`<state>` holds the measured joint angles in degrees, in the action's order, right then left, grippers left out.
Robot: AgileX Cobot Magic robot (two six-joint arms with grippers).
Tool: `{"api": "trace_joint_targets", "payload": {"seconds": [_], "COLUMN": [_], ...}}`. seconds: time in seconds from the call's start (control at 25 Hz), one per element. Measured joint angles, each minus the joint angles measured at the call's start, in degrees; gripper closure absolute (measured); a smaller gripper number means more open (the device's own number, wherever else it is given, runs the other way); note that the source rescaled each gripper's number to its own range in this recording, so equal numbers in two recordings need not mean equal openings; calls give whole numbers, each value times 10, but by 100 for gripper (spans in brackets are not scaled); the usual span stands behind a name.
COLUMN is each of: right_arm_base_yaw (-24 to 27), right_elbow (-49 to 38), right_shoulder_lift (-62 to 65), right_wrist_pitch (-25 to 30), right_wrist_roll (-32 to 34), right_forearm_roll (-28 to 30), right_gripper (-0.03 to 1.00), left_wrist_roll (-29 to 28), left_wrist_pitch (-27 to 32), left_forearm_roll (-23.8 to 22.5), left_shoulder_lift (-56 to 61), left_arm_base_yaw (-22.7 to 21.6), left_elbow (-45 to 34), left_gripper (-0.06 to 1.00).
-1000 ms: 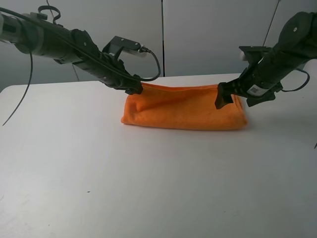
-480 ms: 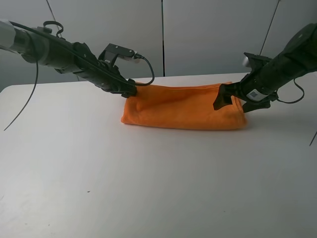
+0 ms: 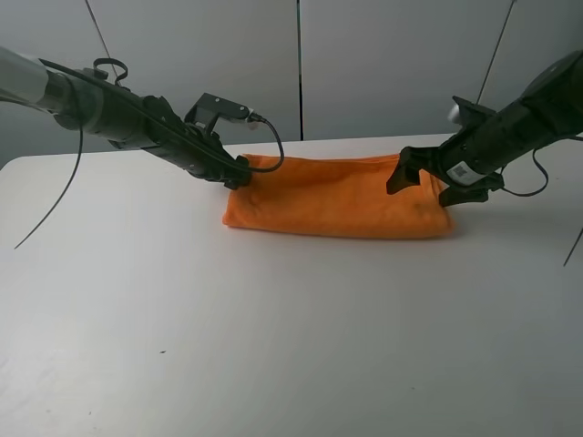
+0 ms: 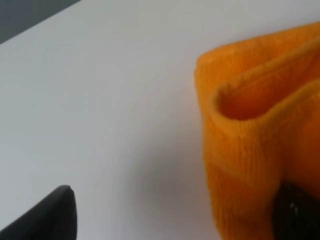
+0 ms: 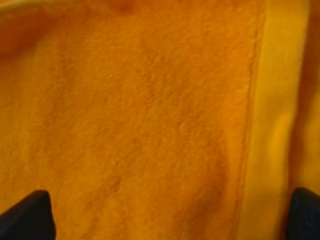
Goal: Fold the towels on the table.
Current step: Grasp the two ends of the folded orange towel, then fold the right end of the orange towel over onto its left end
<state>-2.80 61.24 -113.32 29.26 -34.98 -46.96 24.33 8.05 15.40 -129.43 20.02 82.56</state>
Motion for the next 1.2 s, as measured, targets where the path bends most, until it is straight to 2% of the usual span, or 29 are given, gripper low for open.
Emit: {"api": "trace_joint_targets", "payload": {"seconds": [0.36,0.68,0.88,1.2], "right_arm_base_yaw": [31,32,32,32], "right_elbow": [9,10,11,15], "right_shoulder_lift": [6,-20,-23,-45], "right_wrist_pitch": [-9,-10,-17,0], "right_wrist_roll": [13,14,14,6], "right_forearm_roll": [31,32,60,54], "right_gripper": [-3,-3,-3,-3], "left_wrist_roll": [0,-10,-14,-14], "left_wrist_pitch": [0,1,10,16], "left_forearm_roll": [-6,-7,-7,-7], "left_shoulder_lift": [-2,-2,-2,-2], "left_arm_base_yaw": [0,0,0,0], "left_elbow": [0,0,0,0], "left_gripper": [-6,-6,-6,-6]}}
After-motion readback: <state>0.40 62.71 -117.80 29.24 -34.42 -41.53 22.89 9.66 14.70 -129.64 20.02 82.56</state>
